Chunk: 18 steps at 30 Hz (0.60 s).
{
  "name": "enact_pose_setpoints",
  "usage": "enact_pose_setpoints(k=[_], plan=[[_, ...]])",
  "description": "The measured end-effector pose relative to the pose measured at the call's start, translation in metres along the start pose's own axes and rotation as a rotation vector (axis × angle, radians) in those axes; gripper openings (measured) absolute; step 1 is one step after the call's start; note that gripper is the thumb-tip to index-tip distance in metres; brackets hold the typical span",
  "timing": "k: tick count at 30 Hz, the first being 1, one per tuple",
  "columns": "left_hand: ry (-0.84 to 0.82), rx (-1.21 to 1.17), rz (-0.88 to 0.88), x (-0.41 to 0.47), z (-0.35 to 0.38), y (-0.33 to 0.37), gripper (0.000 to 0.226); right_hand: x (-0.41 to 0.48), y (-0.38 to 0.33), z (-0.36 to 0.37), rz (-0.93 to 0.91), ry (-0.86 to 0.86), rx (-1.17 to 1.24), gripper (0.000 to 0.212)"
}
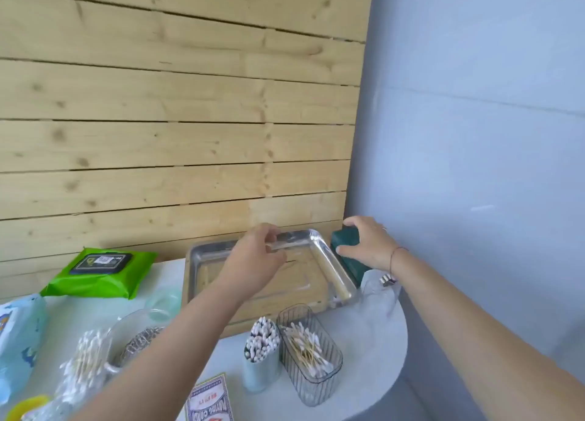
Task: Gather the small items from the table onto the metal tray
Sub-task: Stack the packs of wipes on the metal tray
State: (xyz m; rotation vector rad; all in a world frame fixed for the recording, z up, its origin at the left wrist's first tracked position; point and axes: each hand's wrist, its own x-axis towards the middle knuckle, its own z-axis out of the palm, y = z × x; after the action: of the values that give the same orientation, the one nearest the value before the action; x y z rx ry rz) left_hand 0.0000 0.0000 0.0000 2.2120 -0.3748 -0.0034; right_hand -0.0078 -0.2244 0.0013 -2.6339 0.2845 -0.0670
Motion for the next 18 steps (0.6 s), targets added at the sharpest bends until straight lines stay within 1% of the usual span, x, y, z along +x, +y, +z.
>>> enact_pose_setpoints(k=[2, 3, 6, 8, 9, 11, 13, 15, 16, 18], plan=[[-0.105, 0.01, 0.006, 0.025, 0.019, 0.018, 0.046, 0.007, 0.012, -0.011, 0.114, -0.01, -0.051, 0.075], [-0.161, 0.015, -0.004, 0.039, 0.029, 0.023, 0.049, 0.011, 0.017, -0.015, 0.181, -0.043, -0.097, 0.078], [-0.314, -0.019, -0.056, 0.078, 0.065, 0.043, 0.056, 0.024, 0.034, -0.026, 0.345, -0.18, -0.222, 0.075], [-0.381, -0.046, -0.1, 0.099, 0.087, 0.049, 0.056, 0.033, 0.042, -0.026, 0.399, -0.264, -0.247, 0.08], [-0.405, -0.051, -0.119, 0.111, 0.099, 0.05, 0.053, 0.042, 0.049, -0.024, 0.419, -0.306, -0.246, 0.082], [-0.438, -0.071, -0.169, 0.129, 0.12, 0.048, 0.04, 0.053, 0.057, -0.015, 0.441, -0.359, -0.232, 0.085], [-0.435, -0.103, -0.206, 0.143, 0.136, 0.041, 0.032, 0.06, 0.062, -0.006, 0.454, -0.403, -0.191, 0.096], [-0.42, -0.14, -0.239, 0.166, 0.159, 0.026, 0.04, 0.071, 0.071, 0.005, 0.473, -0.41, -0.116, 0.111], [-0.418, -0.166, -0.254, 0.173, 0.164, 0.019, 0.042, 0.076, 0.073, 0.009, 0.483, -0.399, -0.091, 0.114], [-0.435, -0.202, -0.291, 0.178, 0.17, 0.018, 0.039, 0.085, 0.08, 0.016, 0.492, -0.367, -0.072, 0.112]])
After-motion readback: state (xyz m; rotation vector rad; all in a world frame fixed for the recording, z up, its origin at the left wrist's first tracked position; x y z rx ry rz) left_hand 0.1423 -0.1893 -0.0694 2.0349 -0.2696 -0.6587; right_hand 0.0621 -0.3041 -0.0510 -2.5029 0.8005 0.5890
